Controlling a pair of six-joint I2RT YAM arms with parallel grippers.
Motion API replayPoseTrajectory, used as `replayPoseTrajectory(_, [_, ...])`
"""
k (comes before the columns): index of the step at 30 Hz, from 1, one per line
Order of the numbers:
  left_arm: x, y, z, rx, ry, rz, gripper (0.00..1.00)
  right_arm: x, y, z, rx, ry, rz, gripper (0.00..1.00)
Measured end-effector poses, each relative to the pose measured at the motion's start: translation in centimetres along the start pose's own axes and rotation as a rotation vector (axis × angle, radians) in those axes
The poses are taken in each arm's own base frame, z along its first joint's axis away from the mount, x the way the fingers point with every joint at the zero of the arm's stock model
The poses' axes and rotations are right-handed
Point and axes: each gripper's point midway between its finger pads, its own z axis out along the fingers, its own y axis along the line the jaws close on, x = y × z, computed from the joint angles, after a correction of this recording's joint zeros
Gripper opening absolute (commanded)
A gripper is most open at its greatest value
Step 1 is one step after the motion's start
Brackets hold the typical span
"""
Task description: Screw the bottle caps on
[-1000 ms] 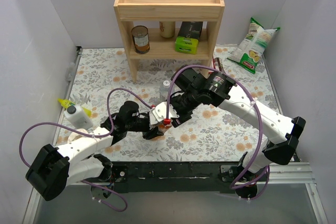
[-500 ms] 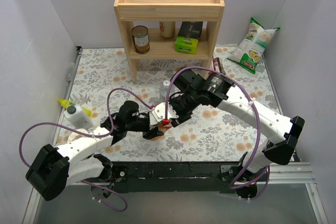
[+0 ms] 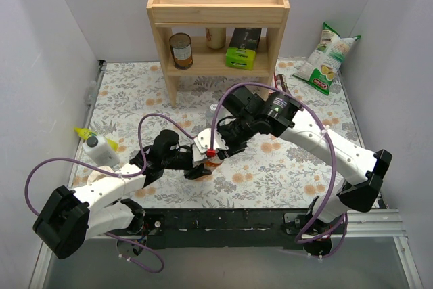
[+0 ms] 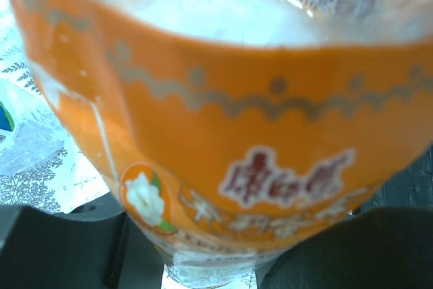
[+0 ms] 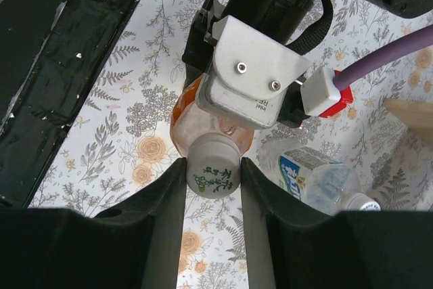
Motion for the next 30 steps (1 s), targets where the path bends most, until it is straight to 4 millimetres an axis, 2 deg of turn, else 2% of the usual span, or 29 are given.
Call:
replayPoseTrajectory(4, [0.0, 0.3, 0.0, -0.015, 0.001, -0.003, 0.0, 0.0, -0.4, 0.1, 0.006, 0.011, 0.054, 0.21])
replayPoseTrajectory(8, [0.1, 0.9, -0.1, -0.053, 0.012, -0.022, 0.0, 0.5, -1.0, 0.2, 0.027, 0.035, 0.137, 0.17])
replayPoseTrajectory(16, [0.2, 2.0, -0.3, -0.124, 0.018, -0.044, 0.0, 0.9, -2.2, 0.3, 0.063, 0.062, 0.269, 0.15])
replayPoseTrajectory(30, [0.3, 3.3, -0.6, -0.21, 0.017, -0.055, 0.0, 1.1, -2.9, 0.3, 0.095, 0.077, 0.325, 0.08])
